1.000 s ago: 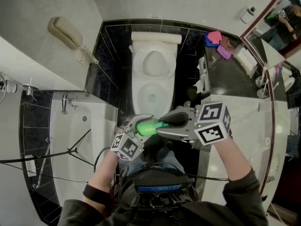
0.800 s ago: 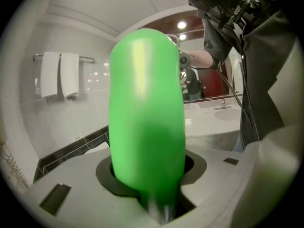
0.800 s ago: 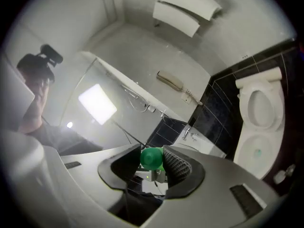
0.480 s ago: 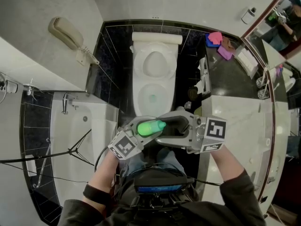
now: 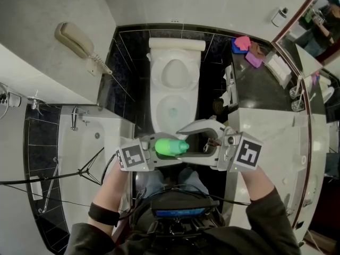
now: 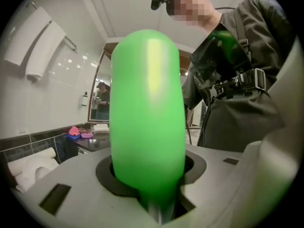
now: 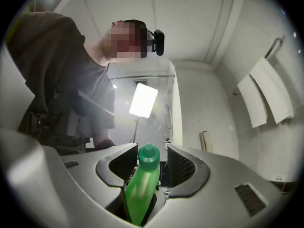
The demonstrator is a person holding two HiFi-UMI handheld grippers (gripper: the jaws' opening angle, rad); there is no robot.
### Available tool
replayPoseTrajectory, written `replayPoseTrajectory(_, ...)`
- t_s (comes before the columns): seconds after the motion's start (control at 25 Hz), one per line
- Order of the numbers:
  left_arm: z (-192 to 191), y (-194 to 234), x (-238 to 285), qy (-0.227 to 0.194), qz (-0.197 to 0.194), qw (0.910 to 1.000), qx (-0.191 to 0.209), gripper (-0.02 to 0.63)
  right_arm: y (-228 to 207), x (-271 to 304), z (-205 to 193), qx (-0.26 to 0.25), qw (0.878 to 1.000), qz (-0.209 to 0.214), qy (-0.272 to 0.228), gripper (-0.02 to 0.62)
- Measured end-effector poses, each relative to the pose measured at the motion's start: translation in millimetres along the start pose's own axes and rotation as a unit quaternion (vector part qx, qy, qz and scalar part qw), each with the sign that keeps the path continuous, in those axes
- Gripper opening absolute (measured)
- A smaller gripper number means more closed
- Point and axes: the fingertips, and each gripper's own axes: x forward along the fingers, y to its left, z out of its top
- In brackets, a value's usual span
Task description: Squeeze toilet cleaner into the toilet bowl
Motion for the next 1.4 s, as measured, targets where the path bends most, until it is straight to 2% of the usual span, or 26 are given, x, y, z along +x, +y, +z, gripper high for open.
replayPoseTrajectory(0.16,0.4,-2.6,0.8,0.004,-0.017,0.9999,0.001,0.183,3.1,3.3,1.6,-0.007,1.0,0.007,0.006,0.199)
replayPoseTrajectory(0.24,-0.1,-0.7,1.4,0.007,-0.008,0.9999,-0.004,0.183,3.6,4.3,0.5,-0.003,1.0,0.006,0.009,0.163)
replayPoseTrajectory(0.32,-1.4,2.6,1.1,0.011,0.007,0.9999,-0.008,0.183,2.2,3.7,-2.1,0.009,1.0,-0.001,0.008,0.161)
replayPoseTrajectory(0.4,-7.4,7.0,1.4,0.016,0.02,0.9997,0.008,0.183,-1.3,2.4,-5.2,0.031,0.999,-0.016,0.004,0.163)
replayPoseTrajectory(0.52,-16.1,19.9,0.6,0.03,0.076,0.9965,0.02,0.183,-6.6,-0.8,-15.0,0.083,0.995,-0.047,0.002,0.161)
replayPoseTrajectory(0.68,-33.9,41.1,-0.3,0.046,0.175,0.9829,0.036,0.183,-20.6,-7.2,-35.9,0.169,0.98,-0.106,-0.007,0.163)
replayPoseTrajectory(0.76,-44.6,50.4,-0.3,0.054,0.22,0.9734,0.035,0.184,-31.6,-13.9,-50.6,0.209,0.966,-0.148,-0.014,0.164)
replayPoseTrajectory(0.92,-73.8,64.2,-2.0,0.08,0.296,0.9515,0.021,0.184,-40.5,-24.0,-76.9,0.304,0.93,-0.205,-0.009,0.166)
replayPoseTrajectory(1.04,-95.0,71.9,-6.1,0.112,0.341,0.9328,0.03,0.184,-42.8,-30.7,-96.2,0.388,0.89,-0.239,0.001,0.163)
replayPoseTrajectory(1.12,-103.7,75.4,-8.2,0.13,0.356,0.9243,0.042,0.184,-43.0,-33.7,-106.6,0.437,0.862,-0.256,0.011,0.16)
replayPoseTrajectory(1.28,-113.0,76.8,-8.9,0.148,0.366,0.9173,0.05,0.184,-41.8,-36.5,-117.8,0.507,0.814,-0.279,0.047,0.159)
replayPoseTrajectory(1.4,-114.0,75.3,-8.5,0.142,0.363,0.9199,0.041,0.184,-41.5,-34.9,-119.3,0.529,0.799,-0.281,0.056,0.16)
